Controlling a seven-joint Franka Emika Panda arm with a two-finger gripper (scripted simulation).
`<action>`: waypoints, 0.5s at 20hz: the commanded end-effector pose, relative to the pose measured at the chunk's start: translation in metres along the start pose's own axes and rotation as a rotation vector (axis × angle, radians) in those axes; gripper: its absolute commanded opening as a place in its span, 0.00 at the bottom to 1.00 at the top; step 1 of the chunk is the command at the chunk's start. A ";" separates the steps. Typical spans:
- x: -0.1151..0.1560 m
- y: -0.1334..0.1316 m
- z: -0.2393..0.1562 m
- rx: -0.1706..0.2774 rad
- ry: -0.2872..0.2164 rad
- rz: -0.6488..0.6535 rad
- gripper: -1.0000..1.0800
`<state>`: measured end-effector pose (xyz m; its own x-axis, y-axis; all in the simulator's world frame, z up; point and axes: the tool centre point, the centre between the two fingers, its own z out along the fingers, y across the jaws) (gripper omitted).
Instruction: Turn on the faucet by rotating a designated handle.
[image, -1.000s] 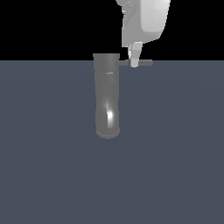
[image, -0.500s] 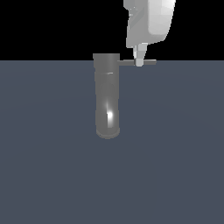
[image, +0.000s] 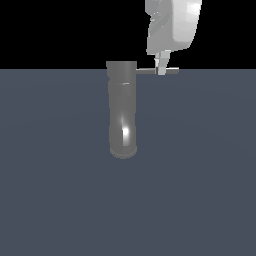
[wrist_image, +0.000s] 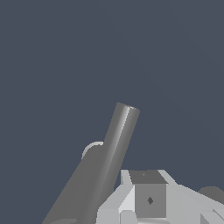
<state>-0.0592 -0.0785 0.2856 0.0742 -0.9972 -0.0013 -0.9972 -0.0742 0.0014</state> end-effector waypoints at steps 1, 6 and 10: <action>0.020 -0.002 0.000 0.002 0.002 0.030 0.00; 0.029 -0.010 0.000 0.002 0.002 0.032 0.00; 0.035 -0.015 0.000 0.002 0.001 0.034 0.00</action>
